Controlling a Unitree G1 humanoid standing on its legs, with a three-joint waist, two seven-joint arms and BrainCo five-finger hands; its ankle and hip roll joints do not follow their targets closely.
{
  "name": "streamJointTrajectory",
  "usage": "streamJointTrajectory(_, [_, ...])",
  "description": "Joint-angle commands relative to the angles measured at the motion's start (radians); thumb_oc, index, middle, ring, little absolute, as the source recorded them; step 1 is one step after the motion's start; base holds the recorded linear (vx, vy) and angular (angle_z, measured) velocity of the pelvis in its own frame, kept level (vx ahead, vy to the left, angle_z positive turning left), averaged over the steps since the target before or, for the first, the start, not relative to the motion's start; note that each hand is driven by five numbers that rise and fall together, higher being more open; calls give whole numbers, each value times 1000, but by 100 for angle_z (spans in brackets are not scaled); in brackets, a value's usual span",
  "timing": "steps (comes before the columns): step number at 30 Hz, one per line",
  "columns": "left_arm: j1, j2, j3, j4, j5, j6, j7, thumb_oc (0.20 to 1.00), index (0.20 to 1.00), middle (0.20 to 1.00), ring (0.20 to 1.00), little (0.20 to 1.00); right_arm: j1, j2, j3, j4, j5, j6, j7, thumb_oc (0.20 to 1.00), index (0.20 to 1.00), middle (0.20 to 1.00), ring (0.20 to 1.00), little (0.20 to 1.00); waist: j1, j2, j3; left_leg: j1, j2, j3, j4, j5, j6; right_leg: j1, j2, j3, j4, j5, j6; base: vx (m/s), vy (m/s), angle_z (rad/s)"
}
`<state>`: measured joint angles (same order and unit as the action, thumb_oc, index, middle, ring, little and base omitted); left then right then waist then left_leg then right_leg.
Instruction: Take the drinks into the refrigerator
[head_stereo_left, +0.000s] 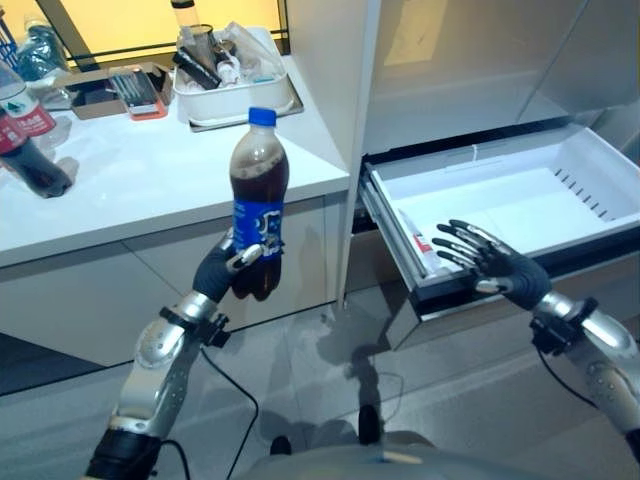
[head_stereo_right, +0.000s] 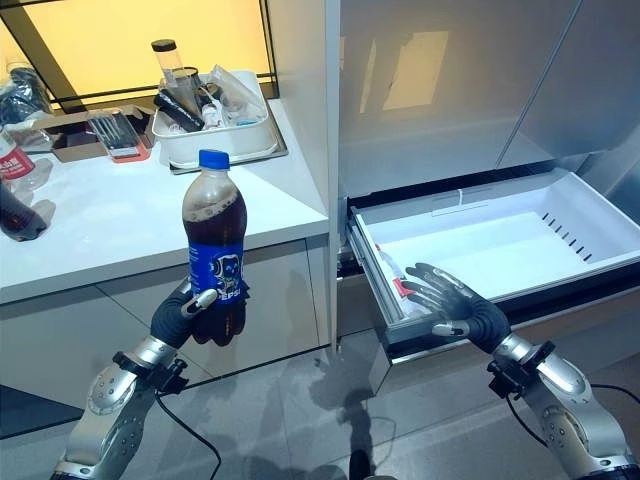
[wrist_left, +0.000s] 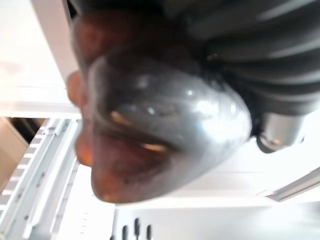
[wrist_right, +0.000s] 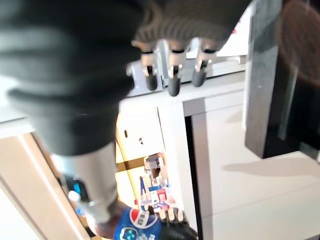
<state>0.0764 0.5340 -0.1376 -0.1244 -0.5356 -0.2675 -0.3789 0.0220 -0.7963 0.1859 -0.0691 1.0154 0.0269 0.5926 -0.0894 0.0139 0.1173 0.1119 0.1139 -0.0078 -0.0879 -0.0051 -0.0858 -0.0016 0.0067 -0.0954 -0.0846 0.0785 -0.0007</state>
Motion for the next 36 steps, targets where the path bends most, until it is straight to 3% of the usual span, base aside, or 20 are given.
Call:
streamJointTrajectory(1, [-66, 47, -14, -77, -7, -131, -34, 200, 200, 200, 200, 200, -75, -15, 69, -3, 108, 5, 51, 1000, 1000, 1000, 1000, 1000, 19, -74, -73, -6, -93, -28, 11, -8, 28, 81, -11, -69, 67, -120, 20, -30, 26, 7])
streamJointTrajectory(11, [-80, 80, -111, -69, 68, -147, -30, 200, 200, 200, 200, 200, -147, 25, 163, -100, 151, -20, 38, 1000, 1000, 1000, 1000, 1000, 16, -73, -69, -3, -99, -17, 5, -15, 41, 72, -17, -56, 70, -110, 34, -4, 25, -1])
streamJointTrajectory(36, [-147, 89, -208, -84, 93, -154, -4, 200, 200, 200, 200, 200, -330, 328, 375, 152, 128, -82, -85, 1000, 1000, 1000, 1000, 1000, 45, -72, -97, 22, -115, 23, 10, -41, 65, 87, -34, -11, 51, -92, 51, 4, 17, -4])
